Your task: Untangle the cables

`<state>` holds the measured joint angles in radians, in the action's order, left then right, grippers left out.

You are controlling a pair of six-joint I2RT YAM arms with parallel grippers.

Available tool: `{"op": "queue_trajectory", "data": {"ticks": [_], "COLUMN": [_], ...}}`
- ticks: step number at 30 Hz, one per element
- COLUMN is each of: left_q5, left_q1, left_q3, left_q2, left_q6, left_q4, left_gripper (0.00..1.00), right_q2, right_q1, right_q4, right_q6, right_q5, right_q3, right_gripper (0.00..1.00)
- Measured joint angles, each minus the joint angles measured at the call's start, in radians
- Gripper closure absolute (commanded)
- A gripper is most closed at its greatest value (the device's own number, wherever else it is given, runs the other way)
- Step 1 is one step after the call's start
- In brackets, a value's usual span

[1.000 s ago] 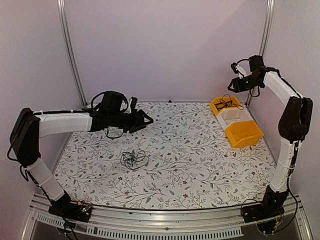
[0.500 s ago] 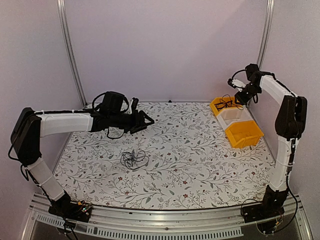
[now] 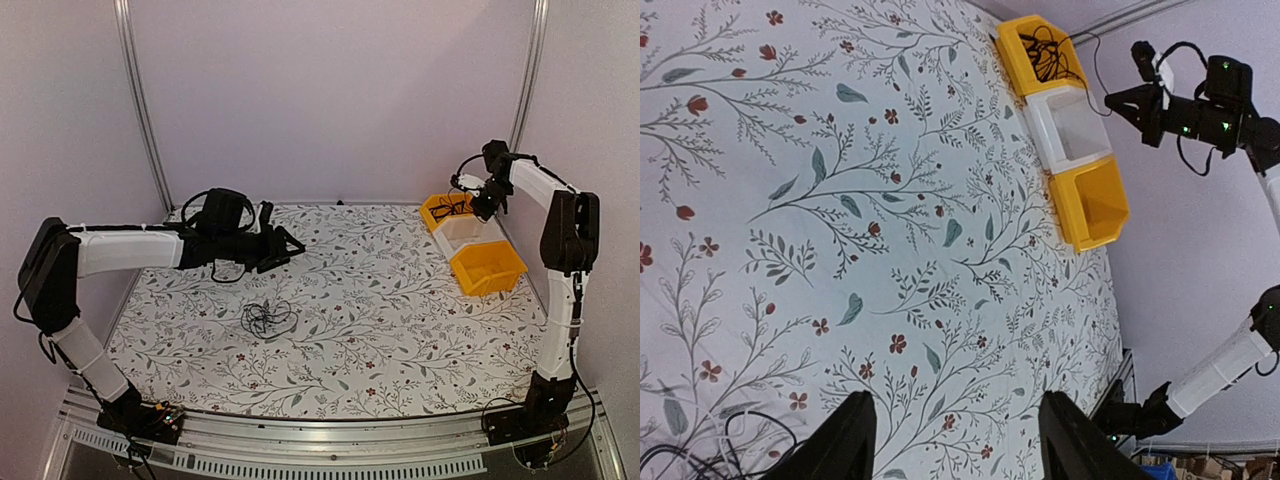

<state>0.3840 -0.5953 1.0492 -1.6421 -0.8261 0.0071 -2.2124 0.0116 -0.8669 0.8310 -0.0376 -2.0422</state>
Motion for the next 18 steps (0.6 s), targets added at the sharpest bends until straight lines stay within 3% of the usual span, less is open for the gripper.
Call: {"op": "queue_trajectory", "data": {"ticks": [18], "left_q5": [-0.026], "left_q1": [-0.007], "left_q3": [-0.011], "left_q2": [0.017], "left_q6": [-0.017], "left_q4": [-0.022], "left_gripper": [0.41], "right_q2": [-0.187], "right_q1": [0.003], "right_q4": [0.216], "right_q6": [0.006], "right_q5": [0.101], "right_q3": [-0.205], "right_gripper": [1.0]}}
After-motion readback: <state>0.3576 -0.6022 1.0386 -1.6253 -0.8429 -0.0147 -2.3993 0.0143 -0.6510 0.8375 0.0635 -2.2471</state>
